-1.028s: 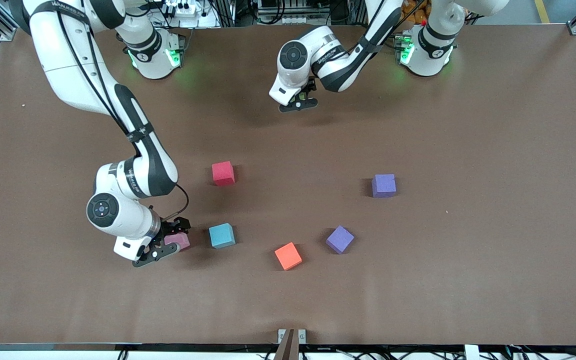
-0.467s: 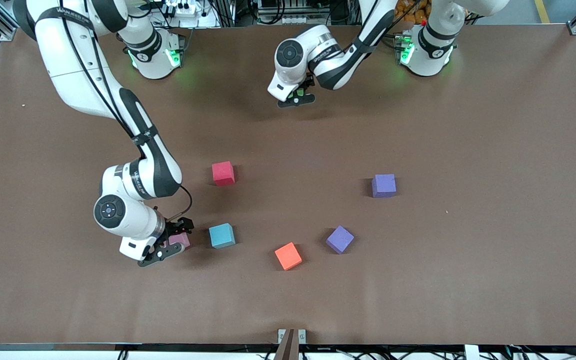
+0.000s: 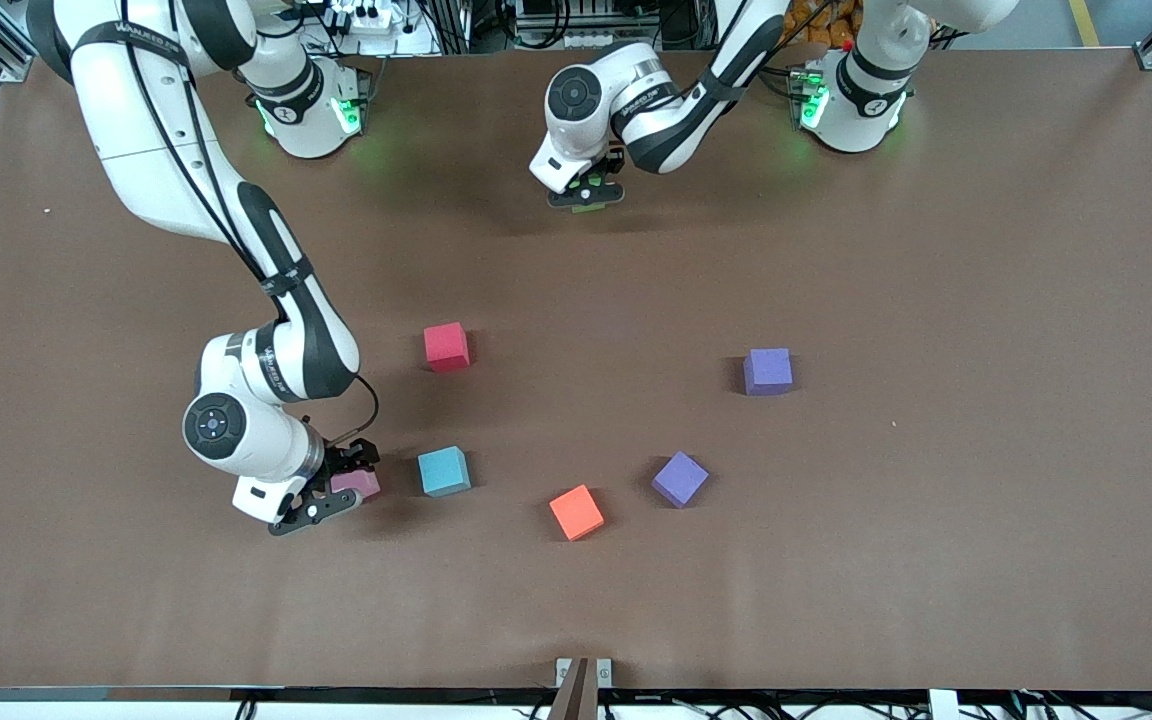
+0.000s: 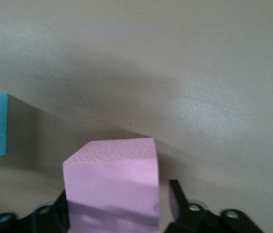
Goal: Arrange blocks into number 1
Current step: 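Close the right gripper on pink while the left gripper closes on green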
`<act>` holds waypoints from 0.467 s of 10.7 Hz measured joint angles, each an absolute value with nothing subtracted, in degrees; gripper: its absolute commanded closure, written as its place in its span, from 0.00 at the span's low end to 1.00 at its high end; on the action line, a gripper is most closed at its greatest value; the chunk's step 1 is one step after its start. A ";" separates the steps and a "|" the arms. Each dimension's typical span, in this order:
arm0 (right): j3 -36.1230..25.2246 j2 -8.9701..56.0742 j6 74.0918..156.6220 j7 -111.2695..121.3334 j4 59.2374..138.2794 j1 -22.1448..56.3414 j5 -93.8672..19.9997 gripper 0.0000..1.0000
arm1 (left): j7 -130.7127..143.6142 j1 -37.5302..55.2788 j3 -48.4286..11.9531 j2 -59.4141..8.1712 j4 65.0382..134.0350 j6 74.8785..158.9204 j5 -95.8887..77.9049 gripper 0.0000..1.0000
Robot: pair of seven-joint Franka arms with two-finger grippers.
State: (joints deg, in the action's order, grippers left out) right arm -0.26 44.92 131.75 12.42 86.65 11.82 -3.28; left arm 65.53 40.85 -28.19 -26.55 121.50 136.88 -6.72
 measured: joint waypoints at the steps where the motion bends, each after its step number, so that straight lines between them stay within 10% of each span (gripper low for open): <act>1: -0.27 45.17 131.81 12.42 86.65 11.82 -3.43 0.39 | 64.62 40.84 -28.19 -26.55 121.50 136.93 -6.41 0.42; 5: -0.32 45.31 131.92 12.22 86.53 11.82 -4.04 0.49 | 60.75 40.42 -28.13 -26.53 121.40 137.44 -4.46 0.40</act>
